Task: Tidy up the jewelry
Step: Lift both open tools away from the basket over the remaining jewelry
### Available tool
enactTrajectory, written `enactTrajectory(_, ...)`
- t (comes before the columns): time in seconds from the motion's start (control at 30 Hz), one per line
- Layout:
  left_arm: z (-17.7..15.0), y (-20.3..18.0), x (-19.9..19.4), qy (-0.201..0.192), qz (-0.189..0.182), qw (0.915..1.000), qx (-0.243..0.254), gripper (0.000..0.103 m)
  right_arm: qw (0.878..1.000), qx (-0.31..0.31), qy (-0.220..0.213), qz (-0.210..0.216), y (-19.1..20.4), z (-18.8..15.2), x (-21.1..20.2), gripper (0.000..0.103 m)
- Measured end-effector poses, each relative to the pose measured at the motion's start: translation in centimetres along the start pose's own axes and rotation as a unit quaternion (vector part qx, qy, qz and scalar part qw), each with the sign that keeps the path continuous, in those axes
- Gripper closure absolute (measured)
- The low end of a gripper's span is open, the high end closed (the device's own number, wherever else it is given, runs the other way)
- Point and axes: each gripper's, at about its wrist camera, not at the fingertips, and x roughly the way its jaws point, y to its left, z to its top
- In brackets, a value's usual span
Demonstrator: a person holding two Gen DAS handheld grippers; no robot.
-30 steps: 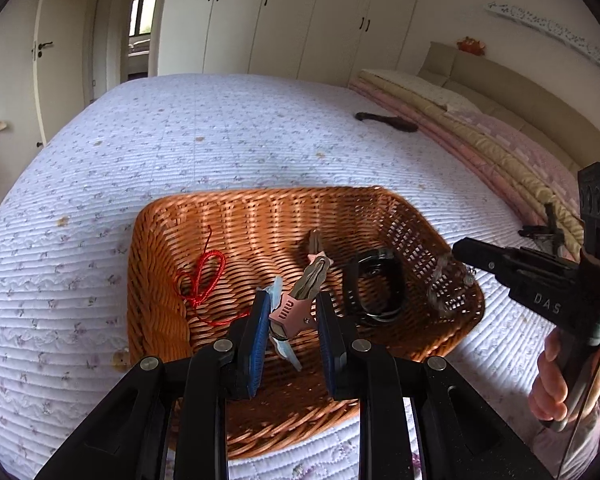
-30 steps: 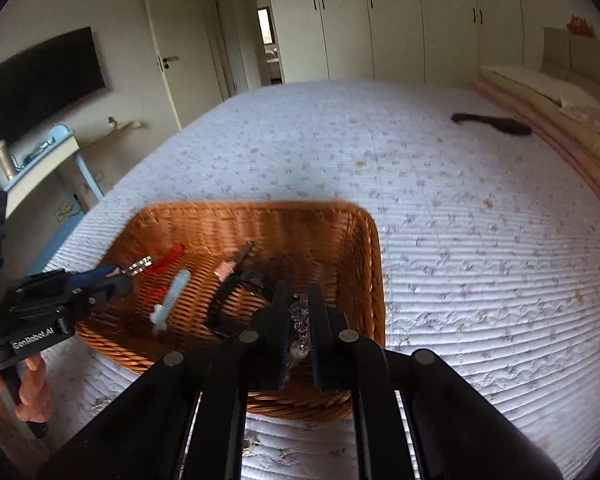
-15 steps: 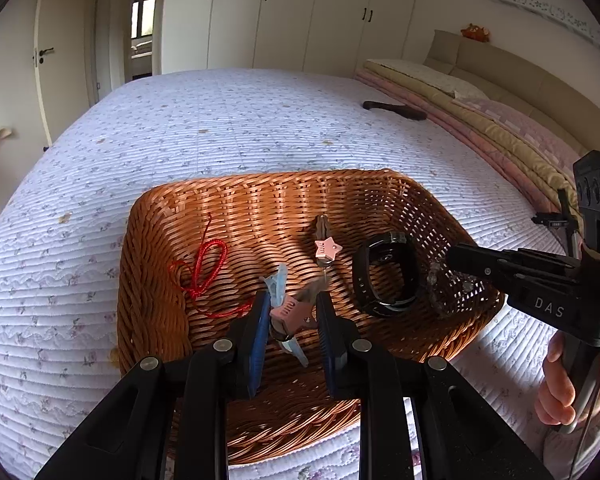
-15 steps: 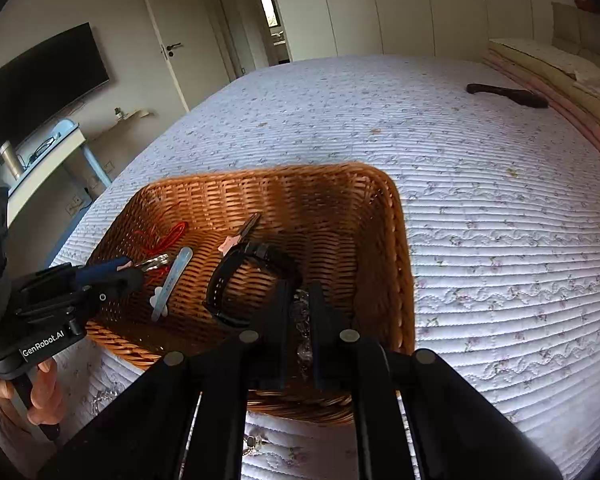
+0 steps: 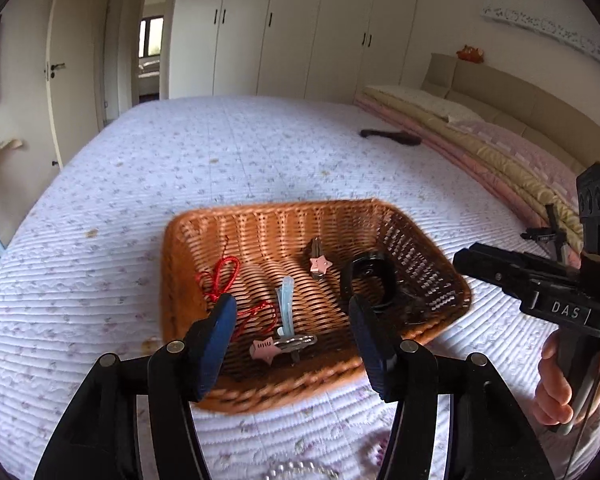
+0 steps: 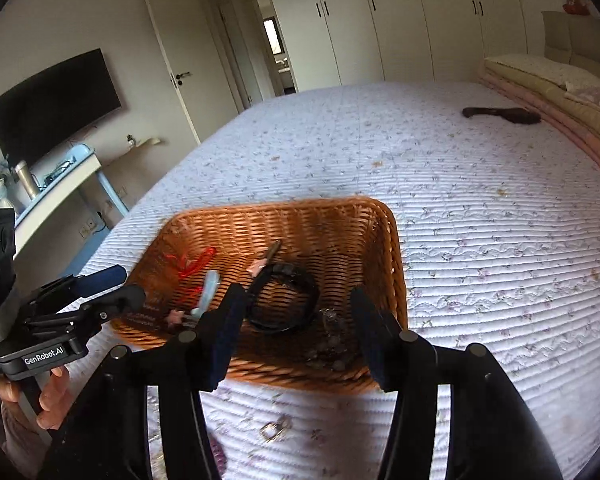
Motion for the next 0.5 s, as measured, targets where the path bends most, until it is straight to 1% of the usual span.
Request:
enactTrajectory(0.17, -1.4, -0.2, -4.5, -0.021, -0.006, 0.9998, 0.002, 0.043, 1.000, -0.003, -0.008, 0.014, 2.4, -1.4, -2.9, 0.046)
enactTrajectory(0.27, -2.7, -0.2, -7.0, -0.026, -0.006, 0.9996, 0.001, 0.043, 1.000, -0.015, -0.002, 0.018, 4.2, -2.9, -3.8, 0.046)
enactTrajectory(0.37, -4.3, 0.0, -9.1, -0.026, -0.009, 0.9996, -0.007, 0.043, 0.999, -0.029, 0.010, 0.025, 5.5, -4.6, -4.2, 0.046)
enactTrajectory(0.5, -7.2, 0.0, -10.8, -0.012, -0.012, 0.9998, -0.007, 0.043, 0.998, -0.037, 0.035, 0.029, 6.4, -7.3, -4.0, 0.046)
